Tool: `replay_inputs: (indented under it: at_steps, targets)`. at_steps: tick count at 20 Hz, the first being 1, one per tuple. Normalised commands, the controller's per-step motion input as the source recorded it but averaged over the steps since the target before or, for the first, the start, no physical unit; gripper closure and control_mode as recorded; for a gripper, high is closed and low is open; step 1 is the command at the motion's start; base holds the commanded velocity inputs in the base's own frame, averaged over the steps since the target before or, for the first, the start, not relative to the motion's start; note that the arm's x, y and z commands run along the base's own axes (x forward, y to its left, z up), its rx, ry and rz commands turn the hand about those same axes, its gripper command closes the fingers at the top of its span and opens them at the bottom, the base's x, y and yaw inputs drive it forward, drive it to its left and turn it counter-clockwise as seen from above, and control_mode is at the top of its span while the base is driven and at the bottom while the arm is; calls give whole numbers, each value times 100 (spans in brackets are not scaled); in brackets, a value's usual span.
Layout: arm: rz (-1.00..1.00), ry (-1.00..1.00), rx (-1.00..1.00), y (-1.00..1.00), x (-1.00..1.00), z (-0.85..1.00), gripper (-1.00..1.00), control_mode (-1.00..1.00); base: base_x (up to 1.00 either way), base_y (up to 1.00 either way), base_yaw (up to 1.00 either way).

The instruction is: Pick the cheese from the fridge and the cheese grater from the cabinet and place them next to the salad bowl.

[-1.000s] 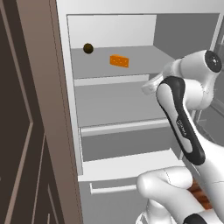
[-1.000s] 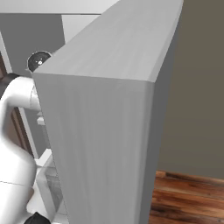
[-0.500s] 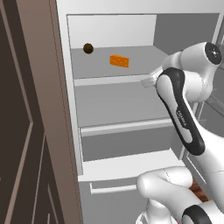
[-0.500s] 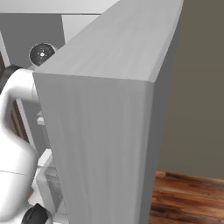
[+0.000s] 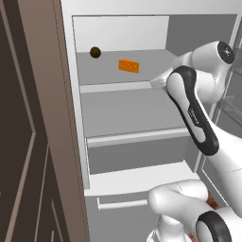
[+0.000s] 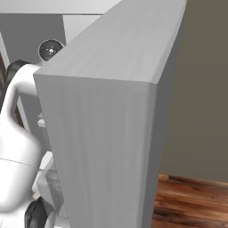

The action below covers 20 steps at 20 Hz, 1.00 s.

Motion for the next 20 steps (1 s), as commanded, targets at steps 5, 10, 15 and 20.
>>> replay_inputs:
  at_steps: [5, 10, 15, 20]
  targets:
    - [5, 0, 6, 0, 22, 0, -100, -100, 0, 0, 0]
    - [3, 2, 0, 0, 33, 0, -100, -100, 0, 0, 0]
    - [1, 0, 0, 0, 23, 0, -100, -100, 0, 0, 0]
    - [2, 0, 0, 0, 15, 0, -100, -100, 0, 0, 0]
